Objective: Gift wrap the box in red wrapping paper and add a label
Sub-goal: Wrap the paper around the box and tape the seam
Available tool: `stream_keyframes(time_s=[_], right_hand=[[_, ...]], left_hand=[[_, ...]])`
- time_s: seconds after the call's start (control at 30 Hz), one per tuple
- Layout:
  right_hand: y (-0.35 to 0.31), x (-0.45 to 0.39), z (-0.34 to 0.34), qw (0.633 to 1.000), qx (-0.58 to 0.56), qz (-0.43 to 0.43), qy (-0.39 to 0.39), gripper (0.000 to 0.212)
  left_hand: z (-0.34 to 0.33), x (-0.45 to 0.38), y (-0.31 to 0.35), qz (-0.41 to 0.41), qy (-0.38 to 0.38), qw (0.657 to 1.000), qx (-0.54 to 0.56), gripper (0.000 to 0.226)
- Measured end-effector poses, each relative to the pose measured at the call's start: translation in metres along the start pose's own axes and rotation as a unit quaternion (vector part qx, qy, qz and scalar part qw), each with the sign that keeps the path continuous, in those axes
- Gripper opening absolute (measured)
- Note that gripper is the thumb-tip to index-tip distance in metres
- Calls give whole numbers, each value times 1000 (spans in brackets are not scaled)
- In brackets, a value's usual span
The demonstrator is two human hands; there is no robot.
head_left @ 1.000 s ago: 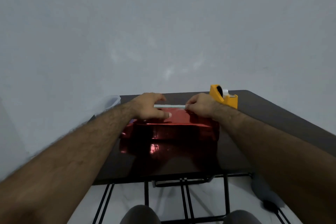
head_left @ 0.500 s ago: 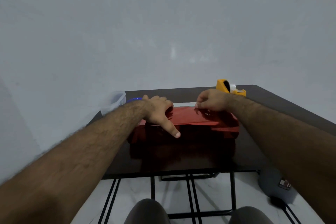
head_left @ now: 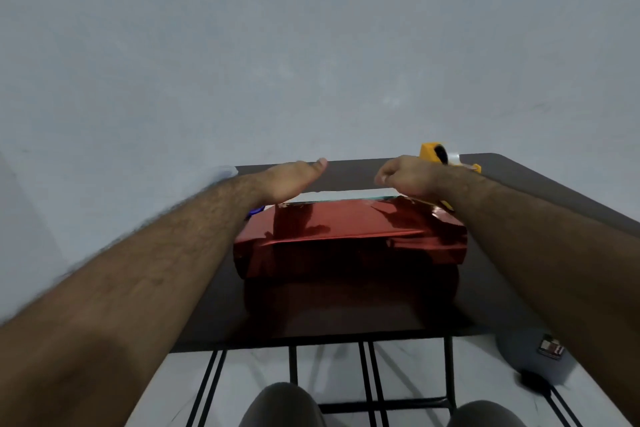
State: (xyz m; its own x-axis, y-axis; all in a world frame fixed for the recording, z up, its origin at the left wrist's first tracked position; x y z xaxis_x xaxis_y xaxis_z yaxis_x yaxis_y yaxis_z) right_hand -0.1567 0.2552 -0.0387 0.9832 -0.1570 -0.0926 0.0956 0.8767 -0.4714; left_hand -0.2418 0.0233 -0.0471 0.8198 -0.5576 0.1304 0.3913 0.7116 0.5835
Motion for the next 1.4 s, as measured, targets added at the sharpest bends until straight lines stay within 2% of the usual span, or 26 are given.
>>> stream_keyframes(time_s=[0.13, 0.2, 0.27, 0.4, 0.47, 0.53, 0.57, 0.63, 0.7, 0.8, 0.9, 1.1, 1.23, 1.3, 1.4], right_hand=[[5, -28, 1, 998, 46, -9, -42, 35], [9, -45, 1, 995, 80, -12, -58, 34], [14, -60, -5, 990, 110, -11, -90, 34], [27, -88, -30, 973, 158, -6, -170, 38], [31, -94, -42, 963, 176, -9, -203, 45], [33, -97, -52, 959, 181, -14, -219, 41], [35, -101, -54, 958, 184, -12, -218, 43], [37, -105, -55, 963, 178, -19, -201, 61], [35, -106, -53, 964, 184, -16, -190, 72], [29, -103, -55, 963, 191, -7, -192, 51], [26, -100, -52, 969, 189, -5, -161, 16], [6, -78, -9, 991, 117, 17, -58, 35], [-2, -52, 28, 997, 63, 39, 24, 56], [-6, -37, 45, 994, 72, 62, 53, 50], [-3, -10, 59, 995, 35, 68, 67, 23]], left_hand=[[10, -36, -14, 9, 9, 996, -83, 52], [11, -53, -16, 6, 9, 994, -105, 41], [7, -65, -17, -2, -3, 992, -127, 40], [-4, -92, -21, -11, -33, 979, -202, 58], [-9, -102, -24, -13, -45, 972, -230, 62], [-12, -110, -25, -14, -55, 969, -242, 65], [-12, -114, -26, -12, -59, 969, -239, 68], [-10, -119, -26, -13, -59, 968, -244, 74], [-8, -124, -25, -23, -49, 962, -267, 68], [-4, -125, -24, -18, -33, 966, -255, 33], [3, -115, -17, -18, -5, 970, -244, 27], [34, -85, 0, -40, 89, 975, -200, 32], [57, -57, 10, -77, 151, 971, -167, 29], [63, -44, 10, -89, 163, 972, -144, 16], [66, -23, 11, -116, 182, 968, -130, 13]])
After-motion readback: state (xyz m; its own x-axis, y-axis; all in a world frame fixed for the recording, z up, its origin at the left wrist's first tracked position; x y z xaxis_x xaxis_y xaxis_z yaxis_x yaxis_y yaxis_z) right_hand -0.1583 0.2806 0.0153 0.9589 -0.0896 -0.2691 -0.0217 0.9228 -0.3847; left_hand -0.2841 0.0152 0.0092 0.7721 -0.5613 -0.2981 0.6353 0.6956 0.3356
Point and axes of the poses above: each hand's wrist, its own x-axis away from the middle knuckle, its own z-axis out of the back of the hand, y = z × x, the point moved 10 cm from there along -x, towards the middle knuckle, and after that the axes turned 6 degrees about z, right-handed, at the moved point
